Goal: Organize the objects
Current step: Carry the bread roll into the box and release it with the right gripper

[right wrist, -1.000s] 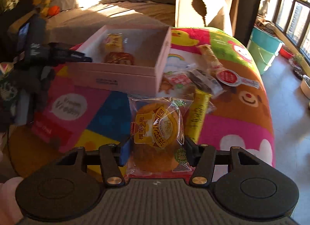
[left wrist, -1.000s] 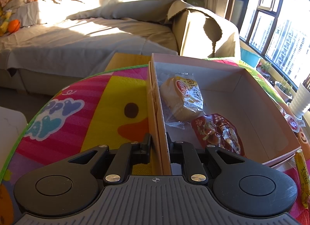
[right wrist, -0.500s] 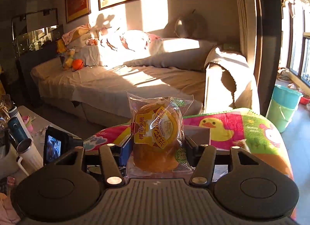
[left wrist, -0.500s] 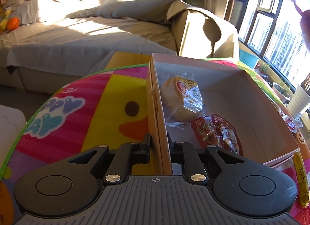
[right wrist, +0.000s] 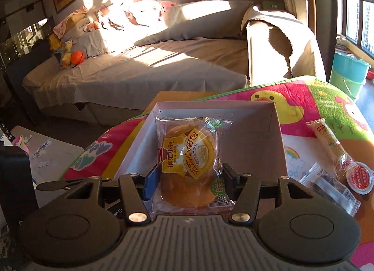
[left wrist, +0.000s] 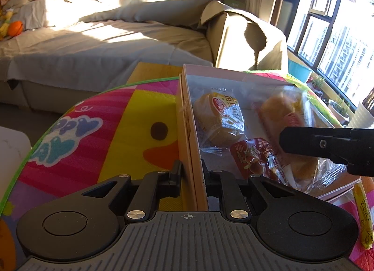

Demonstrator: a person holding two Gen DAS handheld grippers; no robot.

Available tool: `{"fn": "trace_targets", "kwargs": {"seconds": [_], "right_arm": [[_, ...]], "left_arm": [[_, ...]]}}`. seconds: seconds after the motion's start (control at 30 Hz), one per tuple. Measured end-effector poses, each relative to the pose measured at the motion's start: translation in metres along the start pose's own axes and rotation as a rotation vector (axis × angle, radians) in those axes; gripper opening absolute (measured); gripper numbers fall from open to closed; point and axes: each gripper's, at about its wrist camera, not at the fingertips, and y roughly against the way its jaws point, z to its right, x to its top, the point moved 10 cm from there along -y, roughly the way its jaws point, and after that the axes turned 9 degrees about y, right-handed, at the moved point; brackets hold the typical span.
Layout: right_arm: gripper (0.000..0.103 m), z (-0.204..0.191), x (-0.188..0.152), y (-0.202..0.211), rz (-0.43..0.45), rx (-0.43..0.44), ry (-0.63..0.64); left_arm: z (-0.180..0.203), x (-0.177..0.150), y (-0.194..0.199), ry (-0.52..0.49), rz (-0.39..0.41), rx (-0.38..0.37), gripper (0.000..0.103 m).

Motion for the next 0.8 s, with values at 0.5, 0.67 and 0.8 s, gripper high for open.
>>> {"fn": "trace_targets", "kwargs": {"seconds": [0.5,0.67,0.8], "right_arm": [[0.074,0.078,-0.028,0.061,0.075,-0.168,-0.036],[0.076,0.123,-0.074,0.081,0.005,-0.265,-0.097],[0.078,0.141,-0.106,0.085,-0.041,-0.305,-0.141]], "left_arm": [[0.001,0.000,0.000,0.000,0.000,0.000,0.016],[0.002,0.000,0.000,0.002,0.000,0.000,0.016],[0.002,0.000,0.000,0.002,-0.001,0.000,0.016]]}}
